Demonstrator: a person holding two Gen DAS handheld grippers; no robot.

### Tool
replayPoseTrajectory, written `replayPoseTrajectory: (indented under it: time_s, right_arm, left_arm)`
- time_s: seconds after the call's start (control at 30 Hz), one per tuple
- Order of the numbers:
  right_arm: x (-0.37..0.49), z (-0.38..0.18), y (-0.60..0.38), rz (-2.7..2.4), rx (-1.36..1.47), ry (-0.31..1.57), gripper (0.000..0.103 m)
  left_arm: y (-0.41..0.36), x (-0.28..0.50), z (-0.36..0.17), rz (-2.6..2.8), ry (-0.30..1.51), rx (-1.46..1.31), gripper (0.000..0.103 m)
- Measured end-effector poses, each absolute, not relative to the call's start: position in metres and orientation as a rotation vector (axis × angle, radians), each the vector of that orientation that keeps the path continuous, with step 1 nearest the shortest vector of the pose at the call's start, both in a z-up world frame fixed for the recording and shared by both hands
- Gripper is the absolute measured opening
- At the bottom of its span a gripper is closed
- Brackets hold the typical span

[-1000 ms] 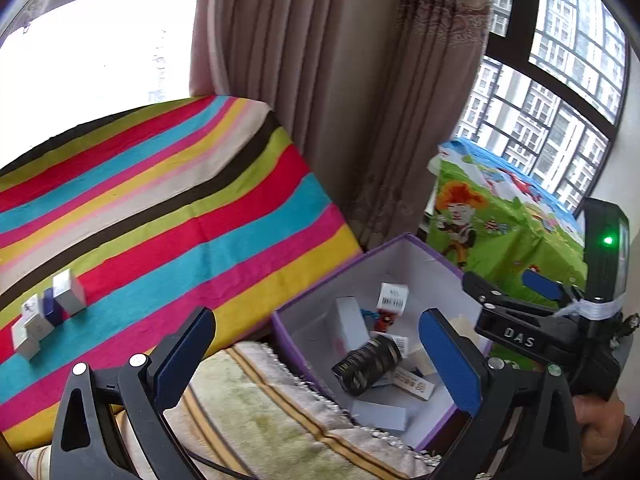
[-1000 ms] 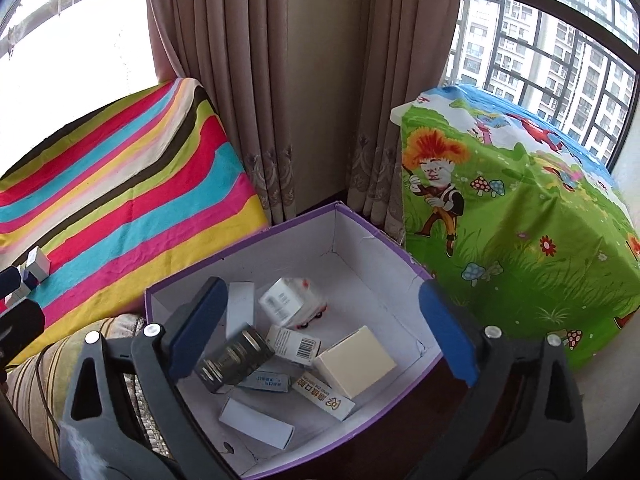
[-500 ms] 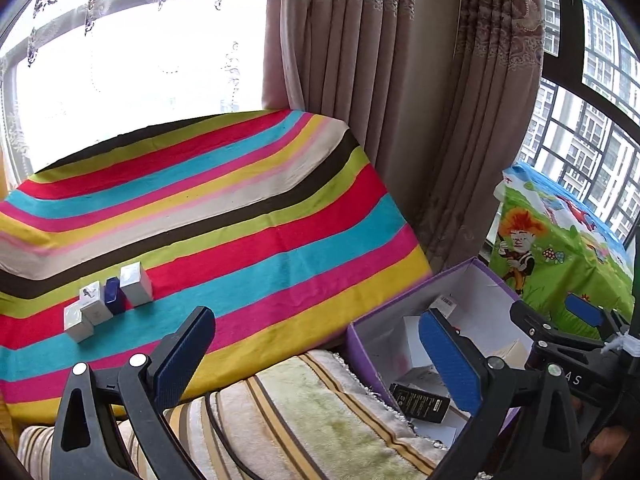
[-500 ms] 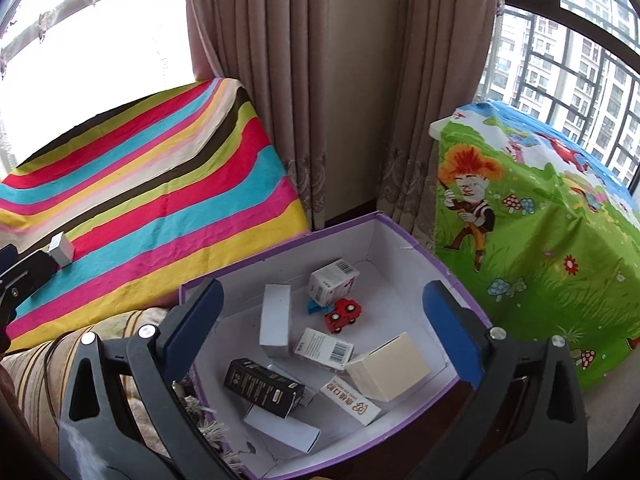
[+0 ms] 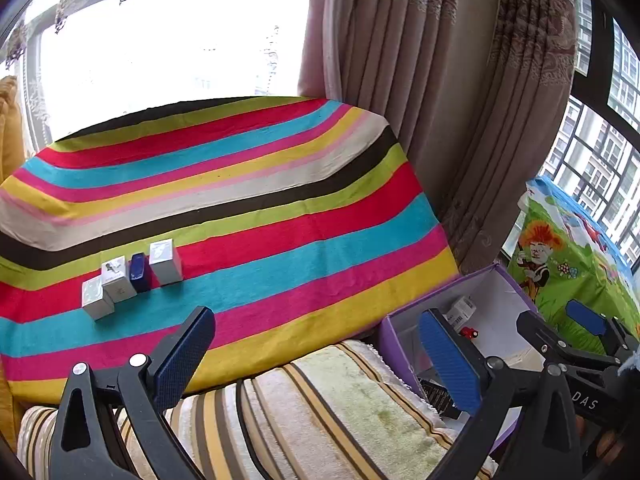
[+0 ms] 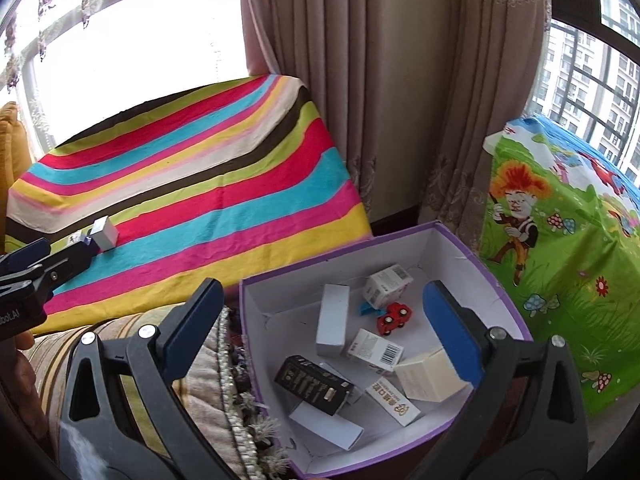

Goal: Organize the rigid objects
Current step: 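Move both tools back over the white cubes on the cloth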

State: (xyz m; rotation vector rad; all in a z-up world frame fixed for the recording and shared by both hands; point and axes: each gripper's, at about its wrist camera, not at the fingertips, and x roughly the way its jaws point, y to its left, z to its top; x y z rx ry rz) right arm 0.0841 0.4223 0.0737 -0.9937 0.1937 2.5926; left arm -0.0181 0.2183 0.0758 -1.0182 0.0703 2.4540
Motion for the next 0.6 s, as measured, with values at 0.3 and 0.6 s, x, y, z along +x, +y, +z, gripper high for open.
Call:
replayPoseTrajectory:
  time_s: [0.3, 0.6]
  right_arm:
    - [0.061, 0.079, 0.391, 2.700, -1.032, 0.191, 0.101]
    - [0.022, 0.085, 0.349, 2.814, -1.070, 0.136, 0.101]
  left_arm:
    - [0.160, -0.054, 0.085, 2.548, -0.022, -1.076, 0.102]
    - [0.087, -0.123, 0.089, 2.648, -0.104, -1.193, 0.093]
